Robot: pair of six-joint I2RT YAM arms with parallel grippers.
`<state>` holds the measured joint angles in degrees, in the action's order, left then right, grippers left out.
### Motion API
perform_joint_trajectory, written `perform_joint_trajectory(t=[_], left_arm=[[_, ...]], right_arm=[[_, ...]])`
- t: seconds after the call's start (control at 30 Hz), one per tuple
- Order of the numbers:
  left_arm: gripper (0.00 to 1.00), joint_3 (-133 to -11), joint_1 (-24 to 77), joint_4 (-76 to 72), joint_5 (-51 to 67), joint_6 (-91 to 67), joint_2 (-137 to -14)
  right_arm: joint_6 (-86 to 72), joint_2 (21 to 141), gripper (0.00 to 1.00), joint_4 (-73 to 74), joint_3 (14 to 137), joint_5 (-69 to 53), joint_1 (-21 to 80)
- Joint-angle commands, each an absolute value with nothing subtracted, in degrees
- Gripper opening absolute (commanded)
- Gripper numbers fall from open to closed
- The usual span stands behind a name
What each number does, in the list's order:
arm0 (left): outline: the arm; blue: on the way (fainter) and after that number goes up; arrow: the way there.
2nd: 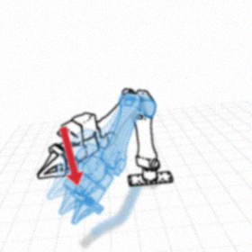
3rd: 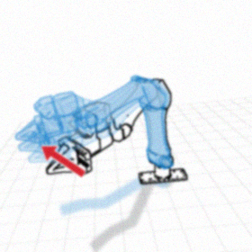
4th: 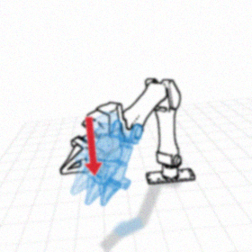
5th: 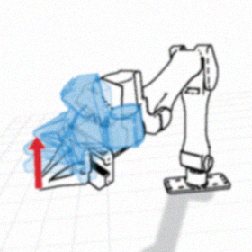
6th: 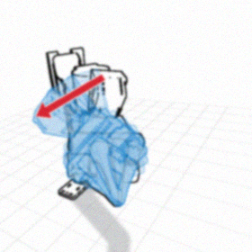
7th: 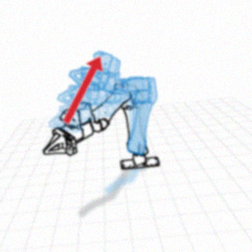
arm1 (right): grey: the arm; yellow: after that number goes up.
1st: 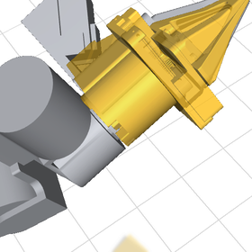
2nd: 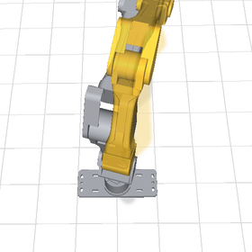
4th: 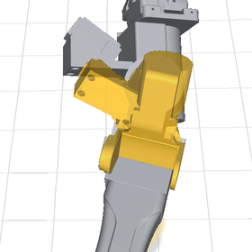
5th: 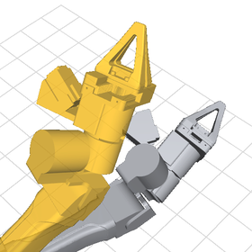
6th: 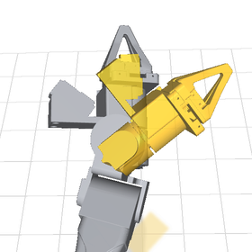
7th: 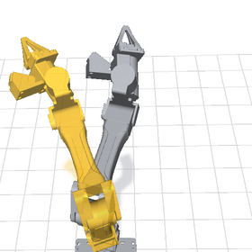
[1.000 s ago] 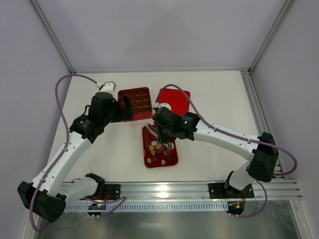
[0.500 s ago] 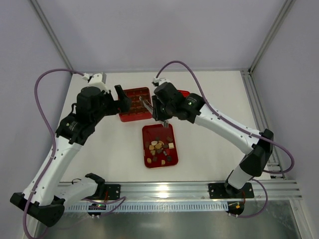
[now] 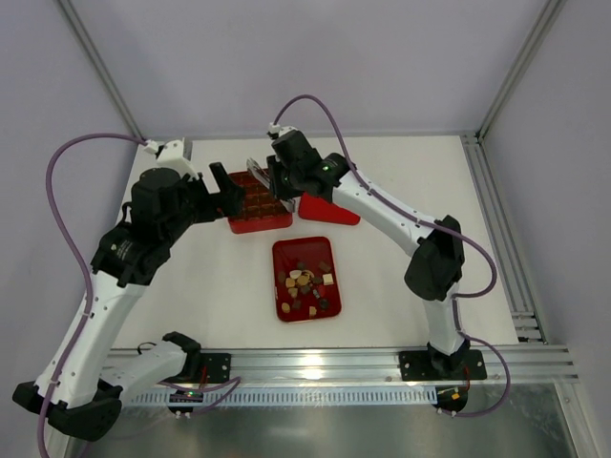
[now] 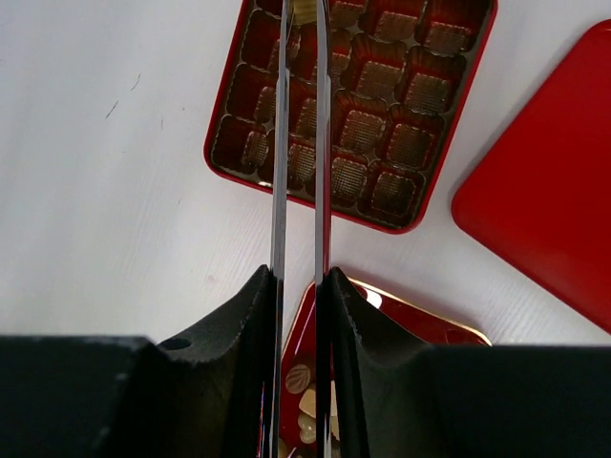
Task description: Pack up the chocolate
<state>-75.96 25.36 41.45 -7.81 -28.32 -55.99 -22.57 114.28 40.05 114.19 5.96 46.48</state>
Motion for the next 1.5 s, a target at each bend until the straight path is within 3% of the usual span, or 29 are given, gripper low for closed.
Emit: perform_joint_trajectory(t=[0.0, 0.47, 1.07, 1.3, 1.47], left_arm=[[1.0, -77.96, 25.05, 42.45, -8.61, -28.56, -54.84], [1.0, -76.11, 25.05, 42.54, -8.61, -28.56, -53.97], [1.0, -75.32, 25.05, 42.8, -8.96, -28.3, -53.35], [1.0, -75.06, 25.05, 42.71, -8.79, -28.3, -53.53], [1.0, -74.97, 25.05, 42.8, -8.79, -28.21, -53.53]], right_arm=[[-21.36, 115.75, 0.19, 34.38, 118.56, 2.99, 46.76], [-21.71, 121.55, 0.18, 25.58, 116.8, 3.25, 46.93], [-22.15, 127.35, 0.19, 25.84, 120.23, 4.3, 48.08], [-22.06, 128.14, 0.23, 26.19, 120.06, 5.97, 48.16], [-21.8, 128.06, 0.32, 26.19, 120.5, 6.06, 48.08]])
